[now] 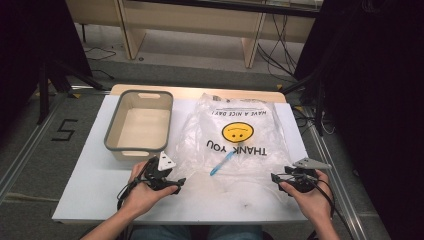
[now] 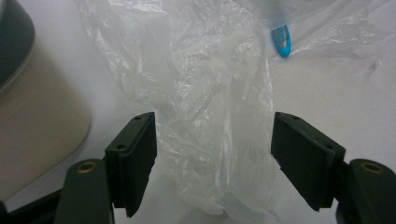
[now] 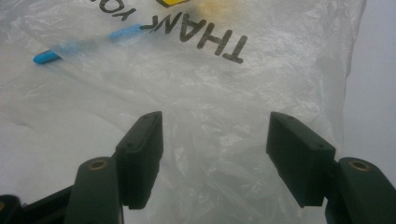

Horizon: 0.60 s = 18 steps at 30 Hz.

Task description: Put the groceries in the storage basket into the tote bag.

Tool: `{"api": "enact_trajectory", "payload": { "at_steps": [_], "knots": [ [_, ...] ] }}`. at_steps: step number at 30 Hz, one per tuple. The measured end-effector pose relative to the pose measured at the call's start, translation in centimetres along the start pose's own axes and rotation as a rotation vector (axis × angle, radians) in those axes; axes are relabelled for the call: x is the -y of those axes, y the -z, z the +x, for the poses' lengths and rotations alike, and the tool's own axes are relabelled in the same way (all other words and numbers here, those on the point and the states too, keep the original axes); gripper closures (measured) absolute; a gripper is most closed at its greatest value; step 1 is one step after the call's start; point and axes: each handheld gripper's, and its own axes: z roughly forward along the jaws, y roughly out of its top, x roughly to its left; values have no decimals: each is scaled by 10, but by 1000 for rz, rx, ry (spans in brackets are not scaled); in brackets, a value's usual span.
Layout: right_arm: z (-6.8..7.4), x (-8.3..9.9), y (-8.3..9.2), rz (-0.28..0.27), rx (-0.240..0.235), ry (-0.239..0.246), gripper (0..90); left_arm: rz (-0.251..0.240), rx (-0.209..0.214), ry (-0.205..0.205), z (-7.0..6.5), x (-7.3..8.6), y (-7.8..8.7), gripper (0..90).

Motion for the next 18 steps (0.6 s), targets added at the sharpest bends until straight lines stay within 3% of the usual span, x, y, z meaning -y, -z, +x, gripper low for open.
{"api": "enact_trajectory", "payload": {
  "at_steps": [18],
  "knots": [
    [-3,3,3,-23,7,-18,380,-1,-25,4,0,-2,-1,317]
  ]
}}
